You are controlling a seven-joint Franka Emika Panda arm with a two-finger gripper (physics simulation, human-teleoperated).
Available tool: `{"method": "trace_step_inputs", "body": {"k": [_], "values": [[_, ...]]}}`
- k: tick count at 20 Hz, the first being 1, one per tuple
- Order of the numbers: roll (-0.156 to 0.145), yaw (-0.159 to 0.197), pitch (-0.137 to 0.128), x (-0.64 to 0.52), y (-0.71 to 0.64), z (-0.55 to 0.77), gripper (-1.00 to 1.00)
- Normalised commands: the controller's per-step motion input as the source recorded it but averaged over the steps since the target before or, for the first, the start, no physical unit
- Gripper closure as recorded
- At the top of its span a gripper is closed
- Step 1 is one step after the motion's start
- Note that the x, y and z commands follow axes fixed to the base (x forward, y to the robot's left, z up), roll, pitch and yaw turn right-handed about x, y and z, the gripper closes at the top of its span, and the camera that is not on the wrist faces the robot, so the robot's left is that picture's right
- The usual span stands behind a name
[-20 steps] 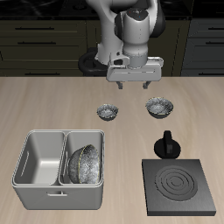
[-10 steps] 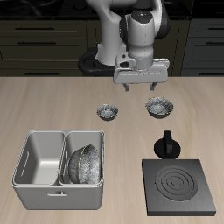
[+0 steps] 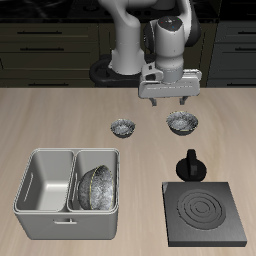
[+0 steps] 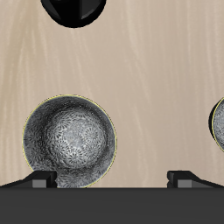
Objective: Turn off the stove and place the largest bowl in the left side of the drainer and the medium bowl in the right side
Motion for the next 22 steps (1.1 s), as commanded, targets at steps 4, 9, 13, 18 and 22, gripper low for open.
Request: {"method": "trace_step_inputs", "body": {"k": [4,9,13,18,22], "values": [[-0.015,-0.021,0.023,-0.01,0.09,-0.15,-1.00],[-0.005,0.019,0.019,0.06,0.01,-0.21,-1.00],[-0.012,0.001,0.053,0.15,-0.01,-0.27,-1.00],[-0.002,-0.004,0.042,0.04,-0.05,-0.20,-1.00],[0.018,0.010,0.035,-0.02,-0.02,-0.29,-1.00]]}}
